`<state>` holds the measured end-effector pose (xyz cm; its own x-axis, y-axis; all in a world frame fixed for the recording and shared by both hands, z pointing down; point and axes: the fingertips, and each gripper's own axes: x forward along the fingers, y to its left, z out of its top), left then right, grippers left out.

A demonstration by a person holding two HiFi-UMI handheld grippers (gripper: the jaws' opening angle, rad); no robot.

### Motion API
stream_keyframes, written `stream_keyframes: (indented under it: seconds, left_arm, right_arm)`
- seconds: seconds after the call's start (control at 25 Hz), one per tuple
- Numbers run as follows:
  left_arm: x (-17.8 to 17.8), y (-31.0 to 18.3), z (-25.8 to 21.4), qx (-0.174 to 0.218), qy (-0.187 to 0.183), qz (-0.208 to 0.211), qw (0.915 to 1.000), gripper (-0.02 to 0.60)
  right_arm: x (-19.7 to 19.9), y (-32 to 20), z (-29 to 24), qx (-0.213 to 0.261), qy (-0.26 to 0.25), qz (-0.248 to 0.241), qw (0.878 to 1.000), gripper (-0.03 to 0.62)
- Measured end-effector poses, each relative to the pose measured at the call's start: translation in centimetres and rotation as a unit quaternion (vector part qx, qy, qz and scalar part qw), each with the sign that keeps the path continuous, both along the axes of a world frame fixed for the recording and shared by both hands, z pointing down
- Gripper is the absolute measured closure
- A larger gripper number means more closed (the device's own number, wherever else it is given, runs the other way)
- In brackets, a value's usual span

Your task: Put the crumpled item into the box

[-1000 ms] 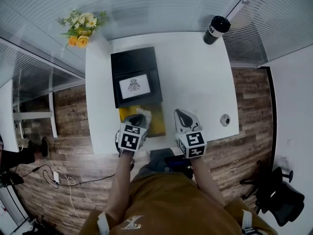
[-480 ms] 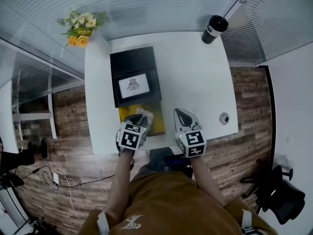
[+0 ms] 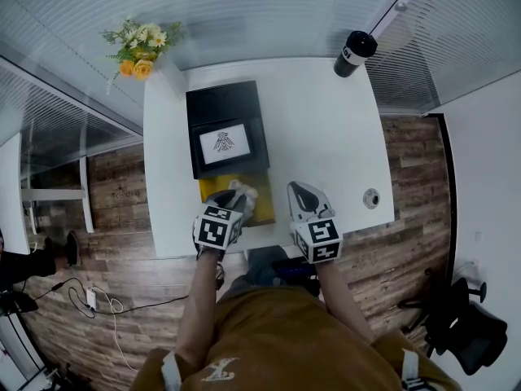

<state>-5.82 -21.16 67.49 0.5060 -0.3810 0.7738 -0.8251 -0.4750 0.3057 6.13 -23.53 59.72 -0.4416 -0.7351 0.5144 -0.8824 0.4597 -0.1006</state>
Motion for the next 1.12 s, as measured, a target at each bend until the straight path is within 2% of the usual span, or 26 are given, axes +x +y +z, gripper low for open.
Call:
stream_keyframes:
  seconds: [0.28,0.6,0.84,1.0,1.12]
  left_arm:
    - [-1.0,-0.8,-1.9,0.040,0.004,-0.027,0.9988,0.513]
    - [-2.1,-1.1,-5.3,0.100,0.003,-0.056,0.9934,0.552]
    - [-2.6,-0.6,-8.9,0.165,0.024,-0.069,0.9835,0.557]
    - [-3.1,0.0,-11.0,0.189,0.045,-0.089,0.9769,0.557]
    - [-3.7,0.6,-12.5,0.217,0.039,-0.091,0.9712,0.557]
  right_arm:
    - [-0.8,0.1,-1.1,0.012,0.003,-0.010,1.000,0.582]
    - [-1.7,0.8,-3.2,0.040,0.009,-0.030,0.999,0.582]
    - [-2.6,1.9,-5.1,0.061,0.006,-0.043,0.997,0.582]
    - [-2.9,2.8,-6.2,0.075,0.006,-0.049,0.996,0.582]
    - [-3.0,3.4,-6.9,0.086,0.008,-0.051,0.995,0.582]
